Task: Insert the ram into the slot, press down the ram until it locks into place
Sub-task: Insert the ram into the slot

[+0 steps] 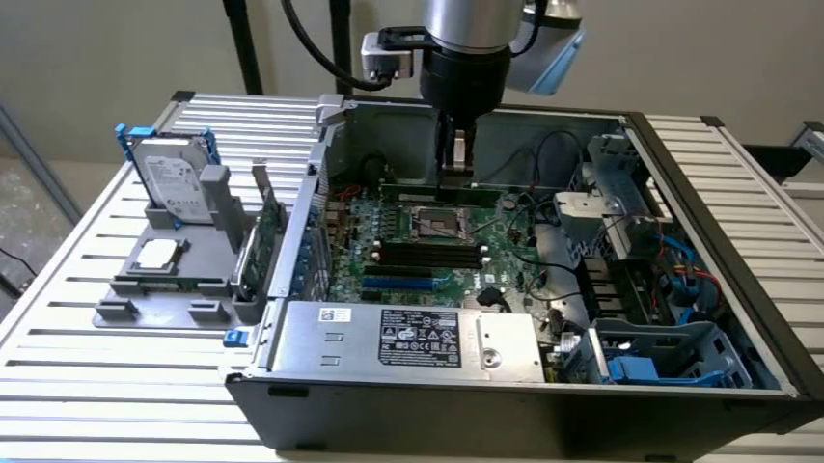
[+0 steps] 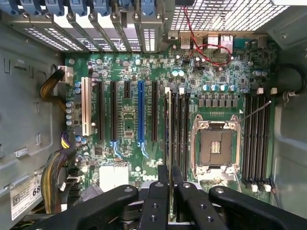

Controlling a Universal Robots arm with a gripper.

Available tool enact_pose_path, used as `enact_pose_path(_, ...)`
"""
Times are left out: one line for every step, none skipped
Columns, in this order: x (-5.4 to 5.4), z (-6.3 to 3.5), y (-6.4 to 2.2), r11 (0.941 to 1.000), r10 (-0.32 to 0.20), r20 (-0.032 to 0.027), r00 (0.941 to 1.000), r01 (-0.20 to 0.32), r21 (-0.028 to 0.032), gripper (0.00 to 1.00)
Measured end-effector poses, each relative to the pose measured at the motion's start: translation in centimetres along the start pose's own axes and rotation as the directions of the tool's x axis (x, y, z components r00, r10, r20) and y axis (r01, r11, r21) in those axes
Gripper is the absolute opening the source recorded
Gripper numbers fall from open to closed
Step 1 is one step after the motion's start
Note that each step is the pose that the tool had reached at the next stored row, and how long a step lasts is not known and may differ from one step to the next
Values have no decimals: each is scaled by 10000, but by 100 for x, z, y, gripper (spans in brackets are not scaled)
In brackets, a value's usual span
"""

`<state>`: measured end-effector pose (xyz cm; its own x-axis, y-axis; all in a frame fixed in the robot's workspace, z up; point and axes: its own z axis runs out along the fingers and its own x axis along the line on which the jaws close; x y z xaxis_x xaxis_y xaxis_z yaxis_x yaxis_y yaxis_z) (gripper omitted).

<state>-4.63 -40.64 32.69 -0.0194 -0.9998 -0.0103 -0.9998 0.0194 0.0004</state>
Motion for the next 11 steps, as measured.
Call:
enact_pose_path(0,17,3,10000,1,0,10000,-1,1,13)
enact_pose_path(1,34,5,10000,7,-1,10000,-7,1,13)
enact_pose_path(1,53,8,10000,16,-1,10000,-16,1,13)
enact_pose_path(1,71,11,10000,25,-1,10000,-25,1,13)
enact_pose_path(1,90,12,10000,33,0,10000,-33,2,13)
enact_pose_path(1,107,13,10000,39,-1,10000,-39,1,13)
enact_pose_path(2,127,14,10000,52,-1,10000,-52,2,13)
enact_pose_path(2,145,15,10000,63,-1,10000,-63,2,13)
enact_pose_path(2,163,15,10000,72,-1,10000,-72,2,13)
enact_pose_path(2,181,15,10000,78,0,10000,-78,2,13)
enact_pose_path(2,199,15,10000,81,-1,10000,-81,2,13)
